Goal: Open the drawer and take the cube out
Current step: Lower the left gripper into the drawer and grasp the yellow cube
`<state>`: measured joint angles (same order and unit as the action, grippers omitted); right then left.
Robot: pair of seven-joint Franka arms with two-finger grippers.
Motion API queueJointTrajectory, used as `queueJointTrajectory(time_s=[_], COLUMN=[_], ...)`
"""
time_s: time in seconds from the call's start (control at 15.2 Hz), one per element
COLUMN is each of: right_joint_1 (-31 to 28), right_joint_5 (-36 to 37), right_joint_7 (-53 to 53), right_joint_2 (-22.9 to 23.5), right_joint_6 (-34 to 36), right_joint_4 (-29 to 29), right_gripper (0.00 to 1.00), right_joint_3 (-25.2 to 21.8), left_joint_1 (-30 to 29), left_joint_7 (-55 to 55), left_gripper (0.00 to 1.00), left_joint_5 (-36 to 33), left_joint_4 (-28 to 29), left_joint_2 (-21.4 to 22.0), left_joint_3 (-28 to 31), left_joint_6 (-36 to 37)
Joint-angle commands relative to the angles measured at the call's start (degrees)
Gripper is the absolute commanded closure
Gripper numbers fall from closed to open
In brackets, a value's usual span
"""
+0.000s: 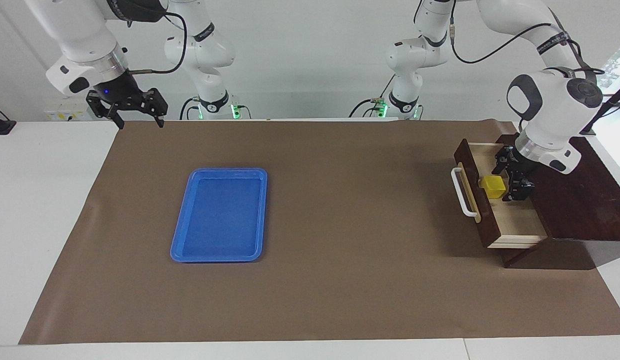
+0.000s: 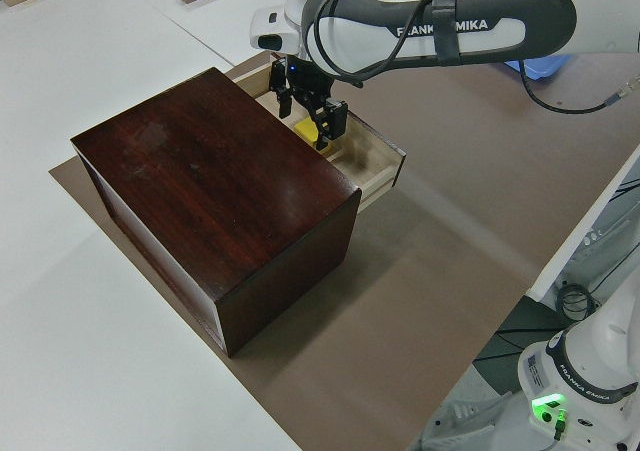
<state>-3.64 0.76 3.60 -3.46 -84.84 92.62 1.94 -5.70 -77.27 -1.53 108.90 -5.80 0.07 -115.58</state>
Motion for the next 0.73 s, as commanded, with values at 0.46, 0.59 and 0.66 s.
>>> queueJointTrajectory(time_s=[0.46,0.59,0.66], right_joint_1=[-0.9,-0.9,-0.8], right_joint_5=[-1.5,-1.5,-1.5], right_joint_7=[1.6,0.8,-0.1], right_joint_2=[-1.9,-1.9,-1.9], right_joint_6=[-1.8,-1.8,-1.6], right_joint_4=[2.6,2.6,2.7], right_gripper=[0.0,0.0,0.0], right_joint_3=[0.5,0.5,0.5], left_joint_1=[-1.1,-1.1,-1.1], left_joint_7=[-0.3,-0.2,-0.3], left_gripper=[0.21,0.25,0.3], left_joint_5=[0.1,0.1,0.1], left_joint_4=[2.7,2.6,2.6], left_joint_2=[1.1,1.1,1.1], left_joint_3=[0.0,-0.2,-0.2], left_joint_6=[-2.1,-2.0,-2.0])
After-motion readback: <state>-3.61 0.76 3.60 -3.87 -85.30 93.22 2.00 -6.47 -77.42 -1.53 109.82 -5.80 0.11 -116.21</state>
